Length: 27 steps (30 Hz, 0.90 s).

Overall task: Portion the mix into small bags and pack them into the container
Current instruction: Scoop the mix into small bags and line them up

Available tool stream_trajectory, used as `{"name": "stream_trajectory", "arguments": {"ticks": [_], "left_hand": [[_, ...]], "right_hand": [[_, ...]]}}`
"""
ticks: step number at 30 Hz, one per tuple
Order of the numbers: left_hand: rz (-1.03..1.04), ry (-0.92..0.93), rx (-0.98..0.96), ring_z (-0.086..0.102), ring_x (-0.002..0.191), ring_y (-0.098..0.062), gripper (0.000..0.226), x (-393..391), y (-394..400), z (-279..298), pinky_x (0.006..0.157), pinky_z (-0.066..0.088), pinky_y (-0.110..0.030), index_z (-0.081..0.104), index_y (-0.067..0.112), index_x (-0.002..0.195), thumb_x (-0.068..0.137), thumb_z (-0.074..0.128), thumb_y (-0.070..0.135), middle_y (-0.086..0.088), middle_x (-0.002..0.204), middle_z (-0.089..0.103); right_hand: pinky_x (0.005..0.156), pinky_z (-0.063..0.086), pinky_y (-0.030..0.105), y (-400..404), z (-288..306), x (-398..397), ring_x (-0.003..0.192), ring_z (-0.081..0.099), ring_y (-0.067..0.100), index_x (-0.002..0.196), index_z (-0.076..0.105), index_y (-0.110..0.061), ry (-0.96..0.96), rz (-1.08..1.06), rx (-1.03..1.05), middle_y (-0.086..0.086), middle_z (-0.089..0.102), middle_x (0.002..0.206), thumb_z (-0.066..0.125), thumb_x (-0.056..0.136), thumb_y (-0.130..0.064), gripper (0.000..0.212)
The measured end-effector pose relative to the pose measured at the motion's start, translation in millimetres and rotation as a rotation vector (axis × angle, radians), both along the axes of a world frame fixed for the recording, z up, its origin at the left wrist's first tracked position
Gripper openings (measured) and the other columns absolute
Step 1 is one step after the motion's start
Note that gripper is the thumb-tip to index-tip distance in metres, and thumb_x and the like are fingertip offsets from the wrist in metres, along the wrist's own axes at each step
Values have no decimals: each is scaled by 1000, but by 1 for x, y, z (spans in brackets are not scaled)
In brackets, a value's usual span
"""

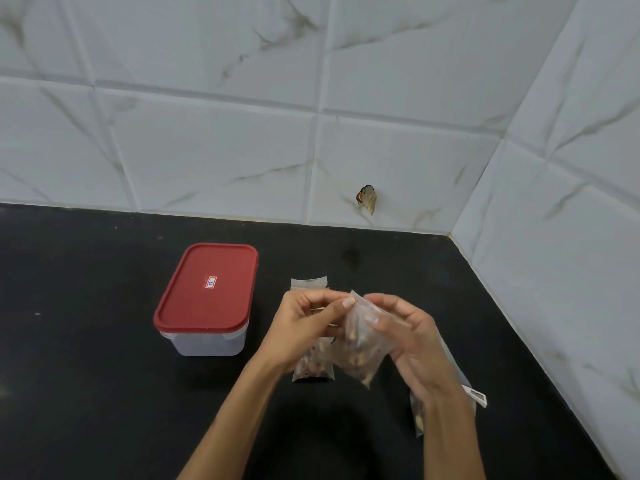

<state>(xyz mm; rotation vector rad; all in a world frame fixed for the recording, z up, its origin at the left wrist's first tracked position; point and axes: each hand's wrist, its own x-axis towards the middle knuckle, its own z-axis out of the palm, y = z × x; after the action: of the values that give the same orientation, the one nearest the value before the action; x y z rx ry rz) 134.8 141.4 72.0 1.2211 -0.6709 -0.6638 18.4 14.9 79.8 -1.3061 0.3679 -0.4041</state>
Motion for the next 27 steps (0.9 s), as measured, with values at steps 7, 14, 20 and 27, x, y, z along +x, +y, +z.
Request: {"name": "stream_trajectory", "arguments": {"ticks": [7, 14, 20, 27], "left_hand": [[31, -36, 26, 71, 77, -23, 10, 3, -2, -3, 68, 57, -27, 76, 9, 83, 85, 66, 6, -16, 83, 73], [59, -115, 64, 70, 76, -20, 8, 4, -1, -6, 71, 57, -26, 74, 7, 83, 85, 67, 5, -18, 80, 73], [119, -197, 47, 70, 77, -18, 6, 4, 0, -8, 71, 57, -27, 72, 10, 83, 86, 67, 11, -9, 80, 73], [231, -112, -23, 55, 68, -19, 13, 11, 3, -8, 57, 49, -25, 60, 6, 84, 93, 57, 16, -6, 74, 58]], "right_hand": [[93, 49, 50, 5, -4, 11, 94, 66, 34, 80, 76, -9, 97, -123, -128, 19, 72, 87, 76, 68, -19, 17], [78, 50, 29, 4, -7, 15, 82, 68, 19, 80, 73, -2, 85, -103, -195, 15, 72, 81, 73, 74, -15, 14], [72, 53, 23, 8, -7, 22, 82, 69, 19, 84, 73, -4, 40, -104, -274, 10, 73, 80, 72, 78, -12, 10], [64, 51, 23, 3, -9, 19, 75, 64, 17, 82, 72, -10, 19, -150, -140, 7, 72, 80, 74, 68, -21, 19]]}}
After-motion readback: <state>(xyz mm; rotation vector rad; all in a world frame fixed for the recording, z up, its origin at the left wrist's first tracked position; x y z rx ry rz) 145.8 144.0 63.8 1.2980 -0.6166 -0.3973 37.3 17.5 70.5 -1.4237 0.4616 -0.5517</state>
